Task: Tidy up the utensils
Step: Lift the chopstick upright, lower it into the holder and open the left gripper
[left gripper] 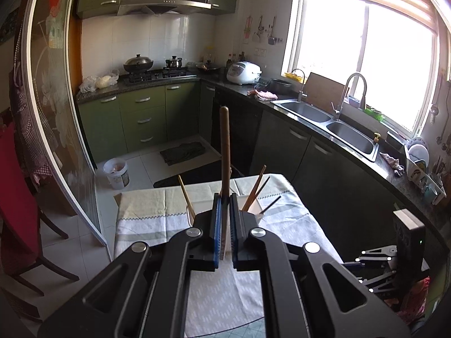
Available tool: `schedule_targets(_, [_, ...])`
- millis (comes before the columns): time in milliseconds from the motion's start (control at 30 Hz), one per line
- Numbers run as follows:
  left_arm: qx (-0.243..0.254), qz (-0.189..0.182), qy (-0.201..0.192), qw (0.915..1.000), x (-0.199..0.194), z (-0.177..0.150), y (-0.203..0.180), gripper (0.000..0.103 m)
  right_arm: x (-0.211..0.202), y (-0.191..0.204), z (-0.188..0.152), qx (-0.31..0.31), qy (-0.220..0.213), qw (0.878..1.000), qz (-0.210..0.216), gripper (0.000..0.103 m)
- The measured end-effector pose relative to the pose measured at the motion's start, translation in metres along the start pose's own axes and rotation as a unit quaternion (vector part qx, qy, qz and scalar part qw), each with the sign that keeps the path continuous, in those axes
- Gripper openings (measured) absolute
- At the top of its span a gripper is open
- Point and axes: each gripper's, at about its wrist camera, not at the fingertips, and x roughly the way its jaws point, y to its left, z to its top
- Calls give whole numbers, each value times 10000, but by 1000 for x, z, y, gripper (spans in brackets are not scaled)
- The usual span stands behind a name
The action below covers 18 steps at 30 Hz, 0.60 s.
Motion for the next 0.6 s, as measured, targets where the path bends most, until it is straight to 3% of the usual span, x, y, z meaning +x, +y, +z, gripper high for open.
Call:
schedule_targets(300, [2,158,-315,9994,33,51,11,6,-5,-13,-7,217,-38,9997,-42,34])
schedule_targets(600, [-65,197,196,9996,112,32,25,6,-1,-29,-15,489,1,9988,-63,34])
